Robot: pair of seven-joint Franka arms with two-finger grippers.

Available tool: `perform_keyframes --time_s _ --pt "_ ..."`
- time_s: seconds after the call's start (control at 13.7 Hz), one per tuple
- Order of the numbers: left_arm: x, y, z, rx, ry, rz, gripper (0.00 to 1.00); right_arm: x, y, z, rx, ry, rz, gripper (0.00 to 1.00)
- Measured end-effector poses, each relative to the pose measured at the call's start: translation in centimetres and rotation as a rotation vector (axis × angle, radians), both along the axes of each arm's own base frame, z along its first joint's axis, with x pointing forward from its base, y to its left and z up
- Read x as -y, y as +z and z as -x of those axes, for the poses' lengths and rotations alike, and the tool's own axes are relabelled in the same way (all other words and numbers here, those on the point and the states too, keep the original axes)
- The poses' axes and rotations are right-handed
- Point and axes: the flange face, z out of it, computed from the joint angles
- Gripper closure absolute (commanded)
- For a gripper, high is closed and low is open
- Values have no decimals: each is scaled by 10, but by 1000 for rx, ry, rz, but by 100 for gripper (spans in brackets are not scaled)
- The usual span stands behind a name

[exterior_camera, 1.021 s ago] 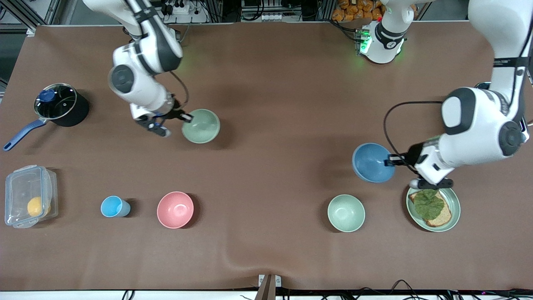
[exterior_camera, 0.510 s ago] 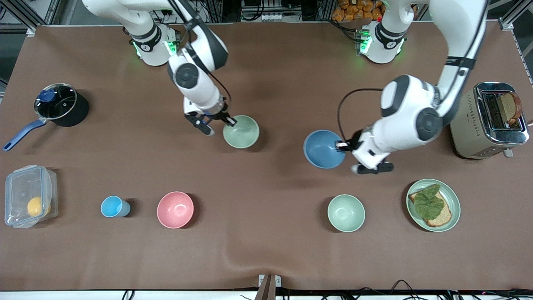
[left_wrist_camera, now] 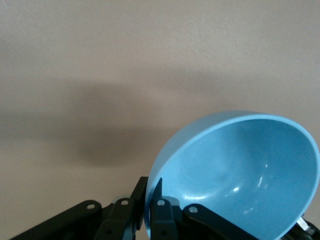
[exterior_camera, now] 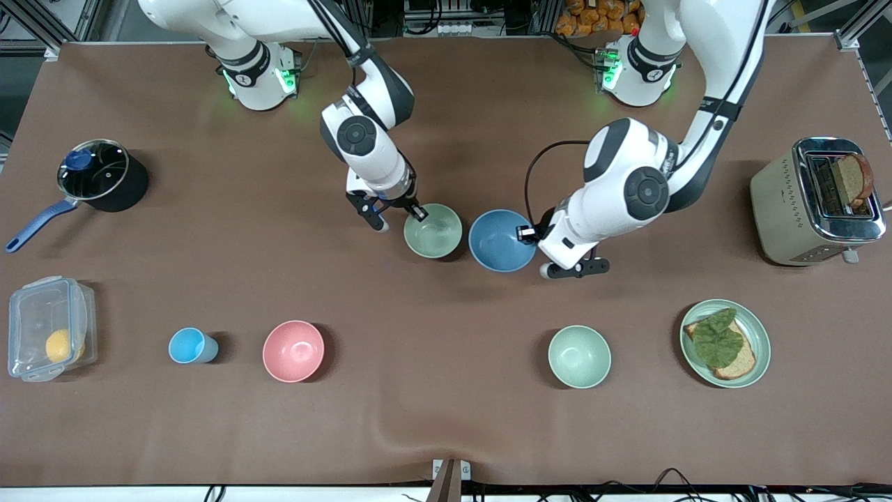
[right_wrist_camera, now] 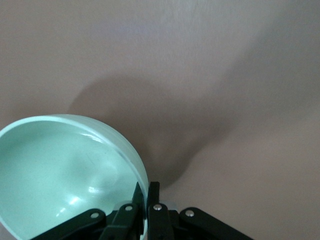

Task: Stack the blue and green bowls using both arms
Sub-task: 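Lower the green bowl with the right gripper while the left gripper raises the blue bowl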

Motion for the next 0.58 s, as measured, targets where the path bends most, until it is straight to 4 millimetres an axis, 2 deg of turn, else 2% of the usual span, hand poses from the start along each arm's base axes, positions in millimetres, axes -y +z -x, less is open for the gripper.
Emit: perform_keyframes --time_s 0.07,0.15,0.58 --pt "3 -4 2 -3 -3 -4 100 -3 -2 1 -3 -12 0 54" --pt "6 -7 3 -7 -9 -6 100 -5 -2 0 -3 -19 -1 1" --pt "7 -15 4 -8 -18 -24 100 0 7 -17 -10 -72 0 0"
